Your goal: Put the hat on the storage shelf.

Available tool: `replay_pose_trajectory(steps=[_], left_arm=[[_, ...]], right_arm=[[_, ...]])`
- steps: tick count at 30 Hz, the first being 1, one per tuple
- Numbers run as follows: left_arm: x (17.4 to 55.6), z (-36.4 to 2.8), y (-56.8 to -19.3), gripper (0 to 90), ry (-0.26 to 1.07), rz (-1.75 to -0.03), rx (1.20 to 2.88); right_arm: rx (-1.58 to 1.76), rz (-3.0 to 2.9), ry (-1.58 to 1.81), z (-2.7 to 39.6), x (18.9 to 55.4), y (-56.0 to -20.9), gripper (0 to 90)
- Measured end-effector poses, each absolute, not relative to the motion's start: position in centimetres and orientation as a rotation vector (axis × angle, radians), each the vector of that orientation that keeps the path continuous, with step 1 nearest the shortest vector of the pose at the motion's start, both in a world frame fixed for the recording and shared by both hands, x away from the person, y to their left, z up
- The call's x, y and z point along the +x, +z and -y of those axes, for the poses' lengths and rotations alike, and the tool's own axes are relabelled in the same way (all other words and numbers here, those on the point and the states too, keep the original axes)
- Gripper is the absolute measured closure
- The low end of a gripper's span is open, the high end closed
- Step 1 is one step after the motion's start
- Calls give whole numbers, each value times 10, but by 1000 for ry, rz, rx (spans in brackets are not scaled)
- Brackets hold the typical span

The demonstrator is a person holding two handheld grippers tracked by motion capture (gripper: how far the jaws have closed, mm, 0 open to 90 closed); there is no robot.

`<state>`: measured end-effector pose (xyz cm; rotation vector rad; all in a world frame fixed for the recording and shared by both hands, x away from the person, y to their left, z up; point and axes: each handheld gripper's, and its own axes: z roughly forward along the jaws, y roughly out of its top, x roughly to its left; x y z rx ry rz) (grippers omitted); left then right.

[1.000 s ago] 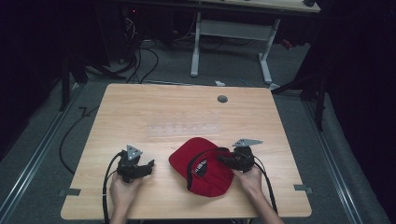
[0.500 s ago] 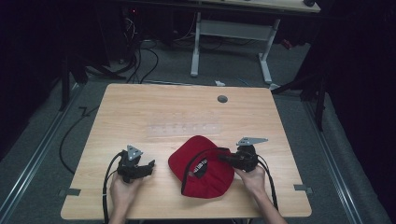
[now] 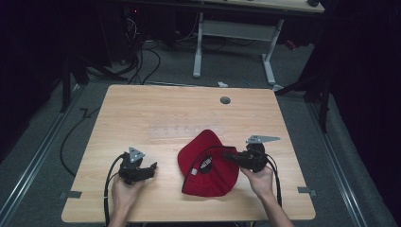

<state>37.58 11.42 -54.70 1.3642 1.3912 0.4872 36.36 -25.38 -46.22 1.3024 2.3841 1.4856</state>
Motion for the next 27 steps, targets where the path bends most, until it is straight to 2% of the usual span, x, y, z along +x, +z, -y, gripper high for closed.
replay_pose_trajectory(steps=[12, 17, 27], left_arm=[[362, -103, -540, 256, 448, -1274, 1413], [349, -92, -528, 208, 412, -1179, 1453], [331, -64, -517, 196, 358, -1044, 1518]], right_arm=[[1321, -2312, 1497, 265, 359, -435, 850], [1332, -2289, 1500, 266, 360, -429, 850], [1335, -2285, 1499, 265, 363, -418, 851]])
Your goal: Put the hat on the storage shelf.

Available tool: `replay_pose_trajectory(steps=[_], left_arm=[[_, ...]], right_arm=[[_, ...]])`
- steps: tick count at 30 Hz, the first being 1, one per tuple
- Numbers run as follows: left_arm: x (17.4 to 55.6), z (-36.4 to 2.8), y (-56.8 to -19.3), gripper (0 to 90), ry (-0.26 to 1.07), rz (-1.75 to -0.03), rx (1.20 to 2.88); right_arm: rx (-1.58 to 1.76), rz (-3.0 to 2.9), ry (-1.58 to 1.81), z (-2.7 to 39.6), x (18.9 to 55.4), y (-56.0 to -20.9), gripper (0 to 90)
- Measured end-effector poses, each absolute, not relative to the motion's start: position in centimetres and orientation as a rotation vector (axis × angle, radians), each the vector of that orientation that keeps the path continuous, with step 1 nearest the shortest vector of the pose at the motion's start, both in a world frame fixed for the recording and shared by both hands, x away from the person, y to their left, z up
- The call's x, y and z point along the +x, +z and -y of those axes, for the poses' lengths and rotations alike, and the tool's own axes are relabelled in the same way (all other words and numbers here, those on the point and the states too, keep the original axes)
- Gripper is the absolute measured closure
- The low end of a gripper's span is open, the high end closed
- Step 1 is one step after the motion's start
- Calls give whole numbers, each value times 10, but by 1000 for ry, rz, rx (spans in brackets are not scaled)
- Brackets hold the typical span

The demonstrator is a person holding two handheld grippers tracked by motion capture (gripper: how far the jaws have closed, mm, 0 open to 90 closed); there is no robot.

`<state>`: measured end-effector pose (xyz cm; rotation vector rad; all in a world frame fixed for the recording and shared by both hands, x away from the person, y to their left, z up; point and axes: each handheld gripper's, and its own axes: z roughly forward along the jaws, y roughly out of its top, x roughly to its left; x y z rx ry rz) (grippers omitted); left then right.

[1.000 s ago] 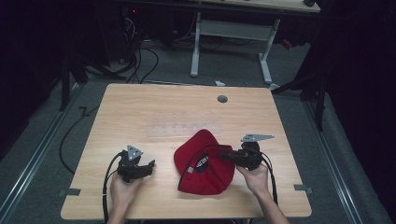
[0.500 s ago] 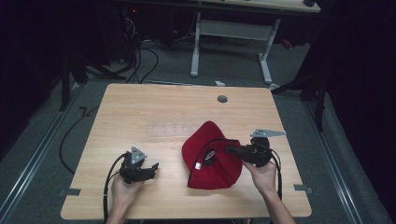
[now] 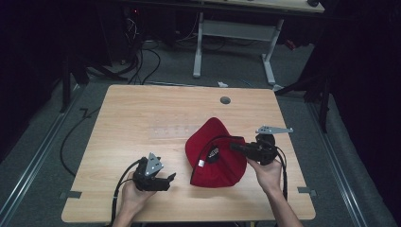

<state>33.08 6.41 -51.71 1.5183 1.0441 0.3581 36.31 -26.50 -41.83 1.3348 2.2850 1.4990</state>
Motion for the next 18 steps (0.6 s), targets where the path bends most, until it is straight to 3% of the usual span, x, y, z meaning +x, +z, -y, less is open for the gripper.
replay_pose_trajectory(steps=[18], left_arm=[[336, -31, -514, 175, 372, -954, 1596]], right_arm=[[1349, -2331, 1597, 261, 370, -418, 850]])
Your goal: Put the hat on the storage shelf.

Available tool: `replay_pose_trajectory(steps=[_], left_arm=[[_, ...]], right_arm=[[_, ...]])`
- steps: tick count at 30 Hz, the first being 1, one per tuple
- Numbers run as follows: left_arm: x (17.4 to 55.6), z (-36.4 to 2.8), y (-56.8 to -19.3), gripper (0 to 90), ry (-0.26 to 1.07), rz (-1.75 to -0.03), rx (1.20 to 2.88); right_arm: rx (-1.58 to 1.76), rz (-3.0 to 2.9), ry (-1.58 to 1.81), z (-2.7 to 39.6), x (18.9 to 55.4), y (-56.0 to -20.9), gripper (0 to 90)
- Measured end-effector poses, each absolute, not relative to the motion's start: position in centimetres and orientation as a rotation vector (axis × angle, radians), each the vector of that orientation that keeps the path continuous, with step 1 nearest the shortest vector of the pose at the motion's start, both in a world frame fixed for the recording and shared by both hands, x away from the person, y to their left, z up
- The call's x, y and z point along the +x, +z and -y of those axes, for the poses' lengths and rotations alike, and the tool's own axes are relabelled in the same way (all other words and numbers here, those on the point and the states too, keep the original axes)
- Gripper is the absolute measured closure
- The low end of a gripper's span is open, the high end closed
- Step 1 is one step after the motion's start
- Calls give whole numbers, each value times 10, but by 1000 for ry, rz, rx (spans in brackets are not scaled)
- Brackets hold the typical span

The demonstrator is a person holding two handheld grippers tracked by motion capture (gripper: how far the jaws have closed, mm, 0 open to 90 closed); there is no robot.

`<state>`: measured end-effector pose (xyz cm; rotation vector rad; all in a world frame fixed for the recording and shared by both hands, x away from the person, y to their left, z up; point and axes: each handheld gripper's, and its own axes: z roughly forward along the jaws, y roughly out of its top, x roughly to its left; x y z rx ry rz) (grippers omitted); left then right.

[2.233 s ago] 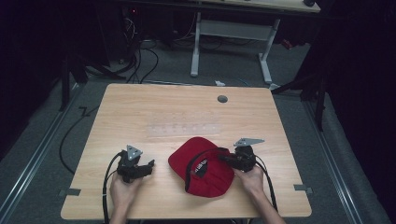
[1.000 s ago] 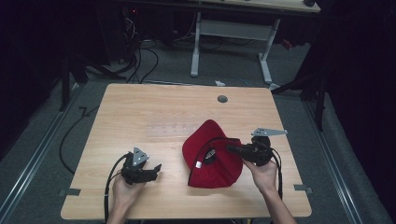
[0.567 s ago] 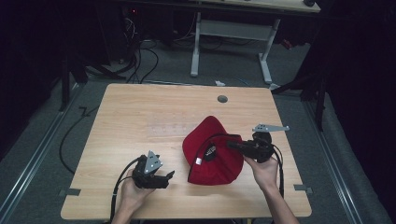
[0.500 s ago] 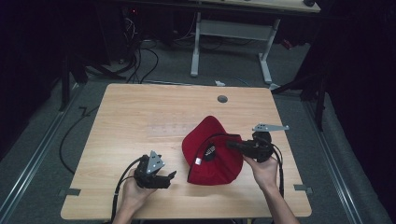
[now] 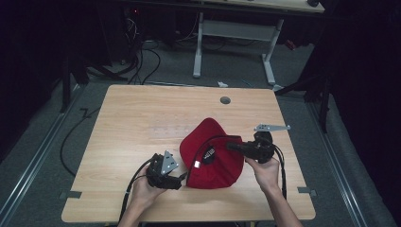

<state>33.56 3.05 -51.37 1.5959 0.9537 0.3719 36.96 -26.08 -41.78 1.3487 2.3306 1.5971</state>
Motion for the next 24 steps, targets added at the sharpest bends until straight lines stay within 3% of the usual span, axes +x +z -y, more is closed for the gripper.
replay_pose_trajectory(steps=[24], left_arm=[[334, -26, -503, 200, 432, -881, 1585]], right_arm=[[1383, -2408, 1658, 254, 376, -424, 850]])
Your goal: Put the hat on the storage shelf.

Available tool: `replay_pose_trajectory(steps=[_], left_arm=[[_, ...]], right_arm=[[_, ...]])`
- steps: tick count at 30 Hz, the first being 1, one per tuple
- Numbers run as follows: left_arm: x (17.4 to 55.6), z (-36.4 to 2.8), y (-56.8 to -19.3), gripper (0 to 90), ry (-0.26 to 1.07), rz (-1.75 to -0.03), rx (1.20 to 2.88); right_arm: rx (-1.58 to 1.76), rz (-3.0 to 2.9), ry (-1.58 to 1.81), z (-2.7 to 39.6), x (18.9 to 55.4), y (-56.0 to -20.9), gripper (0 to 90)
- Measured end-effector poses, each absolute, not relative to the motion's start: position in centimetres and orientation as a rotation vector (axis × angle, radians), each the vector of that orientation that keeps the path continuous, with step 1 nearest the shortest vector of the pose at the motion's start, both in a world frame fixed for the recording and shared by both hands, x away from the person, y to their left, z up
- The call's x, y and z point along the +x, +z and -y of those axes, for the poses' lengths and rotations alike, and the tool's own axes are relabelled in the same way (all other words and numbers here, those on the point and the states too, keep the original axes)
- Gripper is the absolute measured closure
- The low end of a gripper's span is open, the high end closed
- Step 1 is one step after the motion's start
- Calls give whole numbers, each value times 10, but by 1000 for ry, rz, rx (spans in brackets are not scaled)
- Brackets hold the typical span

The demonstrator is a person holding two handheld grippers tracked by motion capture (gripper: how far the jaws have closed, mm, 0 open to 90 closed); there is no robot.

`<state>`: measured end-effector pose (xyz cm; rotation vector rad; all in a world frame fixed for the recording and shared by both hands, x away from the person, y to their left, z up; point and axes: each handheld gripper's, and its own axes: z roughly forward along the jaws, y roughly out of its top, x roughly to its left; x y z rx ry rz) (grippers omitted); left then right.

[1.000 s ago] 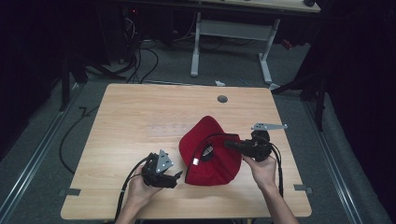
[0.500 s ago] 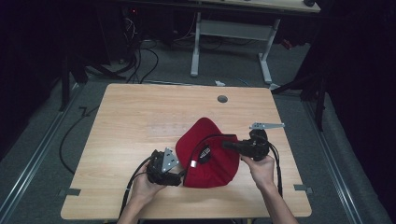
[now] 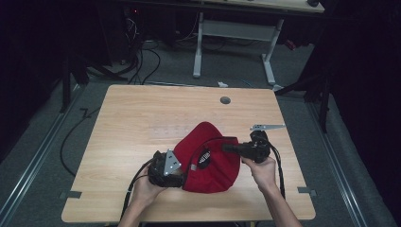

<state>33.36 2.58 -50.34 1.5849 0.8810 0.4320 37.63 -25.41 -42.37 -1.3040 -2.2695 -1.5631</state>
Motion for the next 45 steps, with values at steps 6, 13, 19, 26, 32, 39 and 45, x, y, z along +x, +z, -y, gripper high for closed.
replay_pose_trajectory(steps=[6, 13, 19, 26, 32, 39, 45], left_arm=[[334, -26, -502, 226, 434, -869, 1588], [332, -24, -504, 182, 425, -850, 1604], [331, -24, -501, 176, 420, -837, 1592], [328, -28, -493, 276, 413, -815, 1545], [328, -35, -482, 326, 384, -817, 1505], [325, -36, -482, 426, 323, -823, 1519], [322, -38, -471, 544, 237, -818, 1531]], right_arm=[[-1288, 2259, -1556, 253, 377, -424, 850], [-1265, 2211, -1545, 254, 378, -424, 849], [-1256, 2185, -1545, 254, 380, -424, 848], [-1252, 2198, -1516, 249, 381, -425, 848], [-1229, 2224, -1497, 245, 378, -429, 847], [-1231, 2230, -1484, 245, 378, -432, 837], [-1234, 2245, -1488, 251, 377, -434, 822]])
